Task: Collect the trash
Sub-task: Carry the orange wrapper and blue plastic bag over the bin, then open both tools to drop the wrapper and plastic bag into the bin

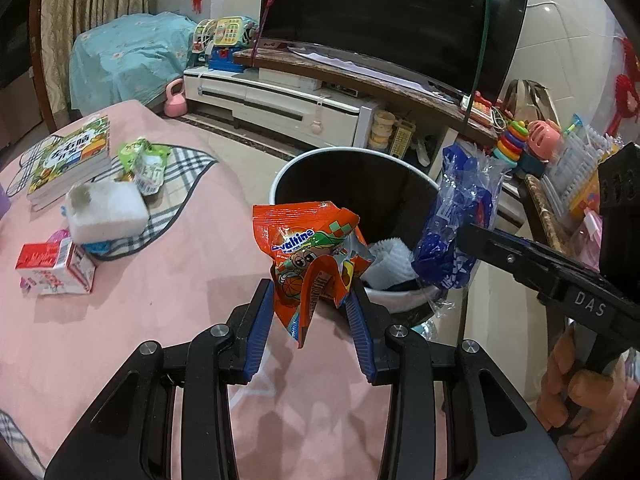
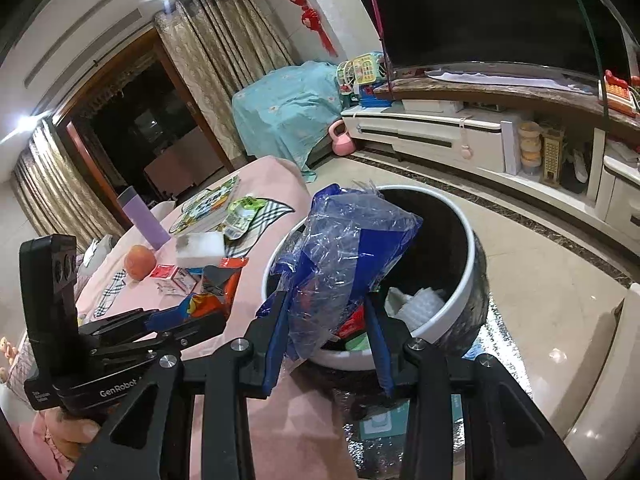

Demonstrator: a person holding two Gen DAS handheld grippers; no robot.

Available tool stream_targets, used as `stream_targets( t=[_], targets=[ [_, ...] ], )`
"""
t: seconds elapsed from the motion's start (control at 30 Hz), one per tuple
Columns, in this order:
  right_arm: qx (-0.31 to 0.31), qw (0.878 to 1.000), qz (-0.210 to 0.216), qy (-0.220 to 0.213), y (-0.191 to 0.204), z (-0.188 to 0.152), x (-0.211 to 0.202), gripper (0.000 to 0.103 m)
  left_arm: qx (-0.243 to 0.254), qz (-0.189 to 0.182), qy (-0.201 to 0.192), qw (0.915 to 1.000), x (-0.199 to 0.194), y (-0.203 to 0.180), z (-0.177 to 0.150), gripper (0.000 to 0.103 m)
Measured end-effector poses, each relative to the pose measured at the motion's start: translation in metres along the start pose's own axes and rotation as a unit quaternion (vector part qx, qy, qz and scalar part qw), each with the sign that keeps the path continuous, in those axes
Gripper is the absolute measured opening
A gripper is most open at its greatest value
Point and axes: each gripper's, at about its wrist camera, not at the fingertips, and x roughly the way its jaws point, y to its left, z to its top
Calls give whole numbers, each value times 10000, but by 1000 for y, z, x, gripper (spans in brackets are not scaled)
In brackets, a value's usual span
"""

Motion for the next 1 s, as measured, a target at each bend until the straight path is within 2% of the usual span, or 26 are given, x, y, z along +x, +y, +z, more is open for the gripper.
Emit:
stream_targets(
  t=[0.3,0.8,0.9,0.93,1.0],
  targets=[
    [-134,9996,-233,120,-14,15,12,39,175,-43,51,9998,18,-10,22,36],
    [-448,9954,-524,664,-29,32,41,41,250,-184,419,9986,64,-22,42,36],
    [-506,9942,-539,779,-31,32,49,41,310,-121,472,9983,70,-23,42,44],
    [-505,9936,-582,827,-32,32,51,42,328,-69,501,9982,72,-23,42,52],
    [-492,9931,-630,857,-34,32,53,44,267,-89,471,9985,71,-19,41,55]
  ],
)
